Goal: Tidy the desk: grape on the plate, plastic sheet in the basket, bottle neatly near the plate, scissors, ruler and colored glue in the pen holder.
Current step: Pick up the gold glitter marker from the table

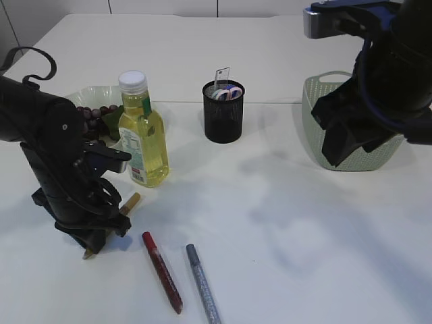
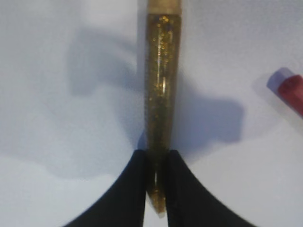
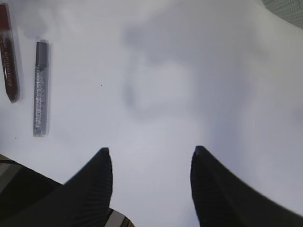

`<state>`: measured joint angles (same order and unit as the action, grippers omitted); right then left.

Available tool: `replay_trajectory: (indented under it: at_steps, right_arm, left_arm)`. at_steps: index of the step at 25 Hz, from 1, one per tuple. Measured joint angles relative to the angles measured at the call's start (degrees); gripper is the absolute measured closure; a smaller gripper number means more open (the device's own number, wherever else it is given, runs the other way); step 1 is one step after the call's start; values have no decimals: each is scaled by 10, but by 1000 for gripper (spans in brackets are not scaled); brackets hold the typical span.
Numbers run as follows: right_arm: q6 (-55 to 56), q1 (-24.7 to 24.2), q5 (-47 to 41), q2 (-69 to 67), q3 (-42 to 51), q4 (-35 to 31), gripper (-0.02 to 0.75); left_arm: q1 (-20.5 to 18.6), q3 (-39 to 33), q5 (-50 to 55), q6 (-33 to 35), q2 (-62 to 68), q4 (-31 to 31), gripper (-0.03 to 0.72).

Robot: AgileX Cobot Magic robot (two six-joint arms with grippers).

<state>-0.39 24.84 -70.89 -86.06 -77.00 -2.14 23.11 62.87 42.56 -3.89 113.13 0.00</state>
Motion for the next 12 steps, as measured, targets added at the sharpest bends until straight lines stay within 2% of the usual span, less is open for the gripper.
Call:
replay_trajectory:
  at_steps: [12]
  right_arm:
    - [0, 0, 0, 0, 0, 0, 315]
  left_arm:
    - [0, 0, 34, 0, -23, -4, 626]
